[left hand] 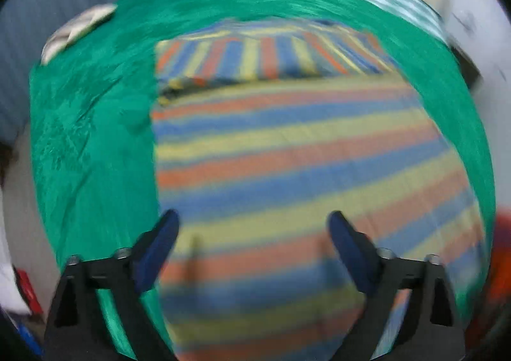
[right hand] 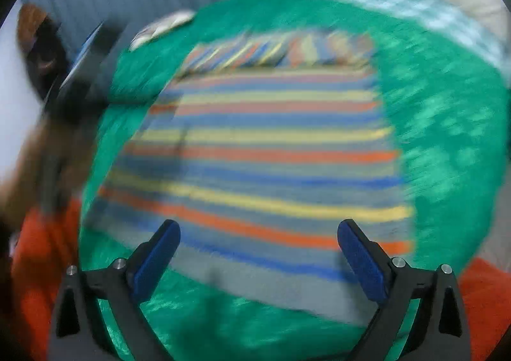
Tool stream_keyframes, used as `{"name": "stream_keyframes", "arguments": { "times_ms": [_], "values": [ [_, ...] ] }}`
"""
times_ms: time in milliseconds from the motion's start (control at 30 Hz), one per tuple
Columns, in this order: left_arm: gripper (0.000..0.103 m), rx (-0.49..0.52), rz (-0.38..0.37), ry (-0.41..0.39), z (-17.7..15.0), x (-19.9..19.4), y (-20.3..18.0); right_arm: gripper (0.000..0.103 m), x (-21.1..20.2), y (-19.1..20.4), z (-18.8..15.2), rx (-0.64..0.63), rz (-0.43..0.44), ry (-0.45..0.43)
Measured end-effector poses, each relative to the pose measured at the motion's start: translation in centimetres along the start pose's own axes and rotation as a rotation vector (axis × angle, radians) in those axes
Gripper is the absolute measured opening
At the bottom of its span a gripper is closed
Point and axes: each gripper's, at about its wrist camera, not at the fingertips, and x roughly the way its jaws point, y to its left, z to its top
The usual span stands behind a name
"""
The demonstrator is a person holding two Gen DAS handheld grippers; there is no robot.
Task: Fold small clothes
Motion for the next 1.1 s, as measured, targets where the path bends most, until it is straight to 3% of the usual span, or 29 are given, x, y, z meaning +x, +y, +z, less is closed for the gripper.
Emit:
{"name": "stream_keyframes", "arguments": {
  "times_ms": [67, 133, 167, 200, 300, 667, 933, 1100],
  "values": [
    [0.099, 0.041, 0.012, 0.139, -4.0, 0.5, -1.9, 0.098, 0.6, -0.9, -0.1, -0.026, -0.03, 0.072],
    [0.102, -0.026, -0.007, 0.29, -8.1, 1.8, -1.9, 0.099, 3.1, -1.9, -1.9, -0.005, 0.018, 0.248],
    [0.102, -0.065, -0.007, 0.244, -8.9, 1.1, -1.6, 0.099, 4.3, -2.3, -3.4, 0.004, 0.034, 0.343],
    [0.102, -0.083, 0.007, 0.201, -10.0, 0.2, -1.5, 0.099, 4.0, -1.8, -4.3, -0.062, 0.012, 0.321],
    [0.102, -0.073, 0.024, 0.192, -10.8, -1.0, -1.9, 0.102, 3.2, 0.1, -5.1, -0.138, -0.057, 0.319],
    [0.102, -0.092, 0.012, 0.175, -11.6, -1.9, -1.3, 0.102, 1.0, 0.4, -5.9, -0.084, -0.071, 0.254],
    [0.103, -0.089, 0.012, 0.172, -11.8, -2.0, -0.9, 0.102, -2.3, -0.5, -5.4, -0.012, -0.063, 0.075],
    [0.103, -0.086, 0.015, 0.168, -11.9, -1.6, -1.0, 0.102, -2.8, -1.1, -4.8, 0.017, -0.068, 0.022]
  ]
}}
